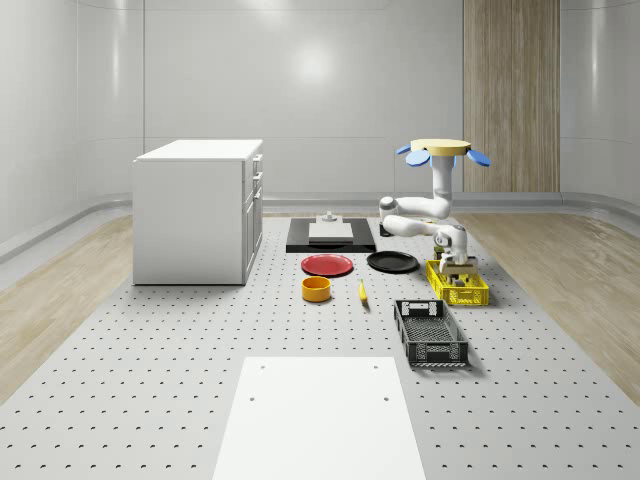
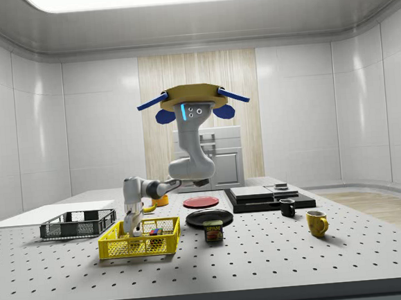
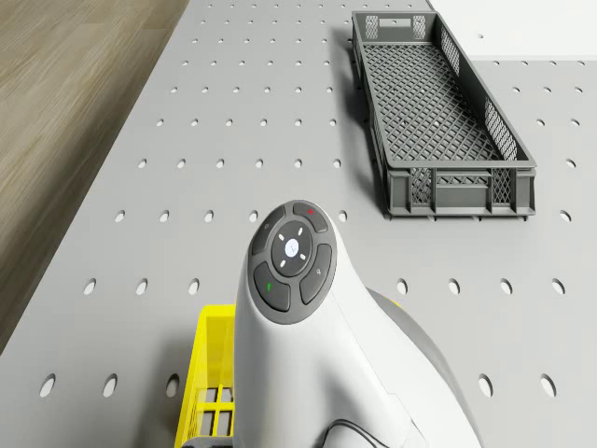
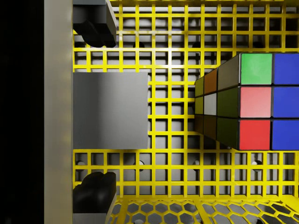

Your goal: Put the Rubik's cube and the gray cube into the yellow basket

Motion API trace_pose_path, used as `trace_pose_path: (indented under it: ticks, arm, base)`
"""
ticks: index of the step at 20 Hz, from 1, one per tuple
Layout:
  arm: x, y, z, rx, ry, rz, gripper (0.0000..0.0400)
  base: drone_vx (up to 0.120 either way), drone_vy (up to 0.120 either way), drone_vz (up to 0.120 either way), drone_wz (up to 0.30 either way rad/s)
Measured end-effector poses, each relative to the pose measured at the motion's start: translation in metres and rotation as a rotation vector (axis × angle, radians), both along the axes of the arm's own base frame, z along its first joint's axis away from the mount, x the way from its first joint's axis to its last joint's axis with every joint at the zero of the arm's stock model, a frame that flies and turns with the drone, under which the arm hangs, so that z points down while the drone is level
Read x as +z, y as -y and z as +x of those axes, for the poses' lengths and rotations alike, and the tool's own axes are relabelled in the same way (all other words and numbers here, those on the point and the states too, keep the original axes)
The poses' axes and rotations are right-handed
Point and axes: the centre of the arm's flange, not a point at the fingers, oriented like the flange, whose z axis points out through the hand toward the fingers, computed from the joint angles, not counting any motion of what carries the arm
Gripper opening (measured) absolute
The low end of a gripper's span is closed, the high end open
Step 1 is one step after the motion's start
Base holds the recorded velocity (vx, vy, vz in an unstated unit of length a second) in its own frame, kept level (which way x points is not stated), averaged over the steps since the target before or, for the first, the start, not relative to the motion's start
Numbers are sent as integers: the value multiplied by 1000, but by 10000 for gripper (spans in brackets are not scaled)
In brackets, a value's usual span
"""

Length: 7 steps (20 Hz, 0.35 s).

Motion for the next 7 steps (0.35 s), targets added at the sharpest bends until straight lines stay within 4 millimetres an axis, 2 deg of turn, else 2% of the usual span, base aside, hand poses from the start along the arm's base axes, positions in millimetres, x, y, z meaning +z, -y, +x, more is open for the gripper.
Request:
trace_pose_path:
  ticks: [7]
  arm:
    - [-10,0,0,0,0,0,399]
  base:
    - [0,0,0,0]
